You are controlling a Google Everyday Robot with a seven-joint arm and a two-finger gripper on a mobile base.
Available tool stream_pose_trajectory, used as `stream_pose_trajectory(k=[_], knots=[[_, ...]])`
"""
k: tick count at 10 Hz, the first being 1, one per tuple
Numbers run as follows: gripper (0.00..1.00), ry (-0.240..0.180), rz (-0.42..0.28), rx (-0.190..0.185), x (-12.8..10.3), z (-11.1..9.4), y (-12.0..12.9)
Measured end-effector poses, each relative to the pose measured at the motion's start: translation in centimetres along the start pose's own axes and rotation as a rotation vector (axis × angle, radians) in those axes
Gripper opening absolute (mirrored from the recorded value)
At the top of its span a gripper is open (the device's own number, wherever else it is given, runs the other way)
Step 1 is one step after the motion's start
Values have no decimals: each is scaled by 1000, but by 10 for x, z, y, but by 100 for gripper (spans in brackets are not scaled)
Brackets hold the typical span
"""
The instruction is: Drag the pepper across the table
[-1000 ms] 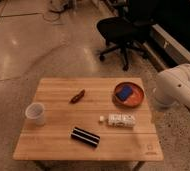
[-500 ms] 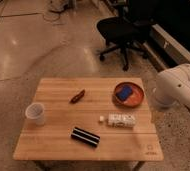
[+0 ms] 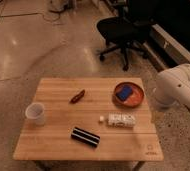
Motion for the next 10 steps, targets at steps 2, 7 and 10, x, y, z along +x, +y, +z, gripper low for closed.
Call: stream_pose_trajectory(k=[2,7,10], knots=[[65,0,0,0,0,0,0],[65,-6,-17,-1,-13,1,-4],[65,-40,-115,22,-80,8,-24]])
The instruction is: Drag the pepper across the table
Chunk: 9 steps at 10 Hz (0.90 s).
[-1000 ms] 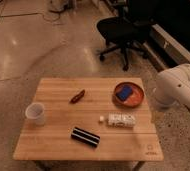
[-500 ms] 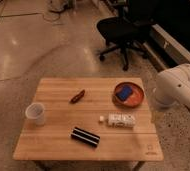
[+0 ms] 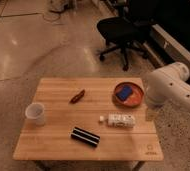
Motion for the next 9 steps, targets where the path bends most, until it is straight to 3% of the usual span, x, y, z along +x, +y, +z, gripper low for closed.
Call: stream_pose_trajectory(k=[6,9], knots=[[65,-83,-193,13,-109,44,-54],[65,-88,-263,15,-139,64,-84]])
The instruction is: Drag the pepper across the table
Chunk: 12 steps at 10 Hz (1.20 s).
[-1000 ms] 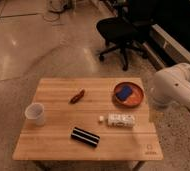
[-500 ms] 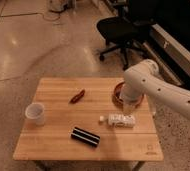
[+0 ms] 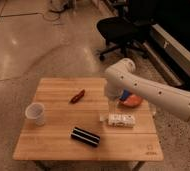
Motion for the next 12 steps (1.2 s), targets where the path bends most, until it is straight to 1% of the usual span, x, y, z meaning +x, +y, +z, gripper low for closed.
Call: stream_pose_trajectory(k=[3,5,8,10,12], knots=[[65,-10,-78,10,-22,14,-26],[65,-14,-136,7,-42,30,-44],[65,1,-183,-10,-49,55,-72],[65,-2,-225,-14,-56,72,-93],[65,-14,-252,-12,-63,86,-109]])
